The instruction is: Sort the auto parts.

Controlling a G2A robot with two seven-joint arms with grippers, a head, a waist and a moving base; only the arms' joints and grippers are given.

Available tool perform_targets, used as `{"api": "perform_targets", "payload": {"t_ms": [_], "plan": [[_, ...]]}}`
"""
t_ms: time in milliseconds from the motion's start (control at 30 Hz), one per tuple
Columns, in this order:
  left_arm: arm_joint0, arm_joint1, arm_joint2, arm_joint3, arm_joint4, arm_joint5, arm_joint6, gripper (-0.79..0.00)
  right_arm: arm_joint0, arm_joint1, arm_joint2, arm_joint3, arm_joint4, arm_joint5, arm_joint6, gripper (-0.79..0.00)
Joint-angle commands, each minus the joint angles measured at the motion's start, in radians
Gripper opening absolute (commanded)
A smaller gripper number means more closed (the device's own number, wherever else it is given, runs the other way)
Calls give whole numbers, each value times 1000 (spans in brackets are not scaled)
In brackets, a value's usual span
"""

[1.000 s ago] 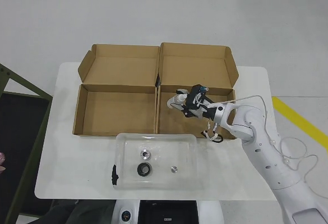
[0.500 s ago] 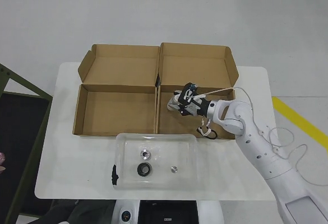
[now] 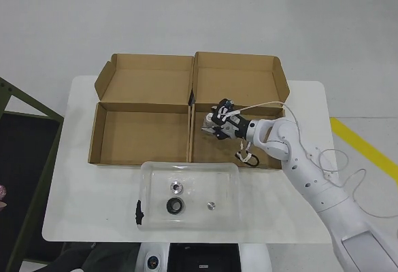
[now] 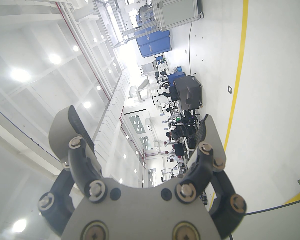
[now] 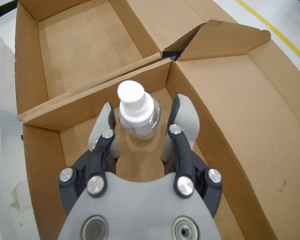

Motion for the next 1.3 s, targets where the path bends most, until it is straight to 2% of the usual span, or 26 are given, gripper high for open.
{"api": "perform_targets", "payload": {"t_ms": [0,333,600,833,1267], "plan": [[0,0,0,0,0,0,0,0,-5,1,6,-11,-3,1,2,0],[0,0,0,0,0,0,0,0,-113,34,105,-224,35,-33,41,0],[0,0,0,0,0,0,0,0,-198,62,155,-420,86,-94,216,0],[0,0,0,0,0,0,0,0,-291,86,199,-575,78,-118,305,0],[0,0,0,0,0,0,0,0,-450,118,224,-728,33,-153,381,0]]}}
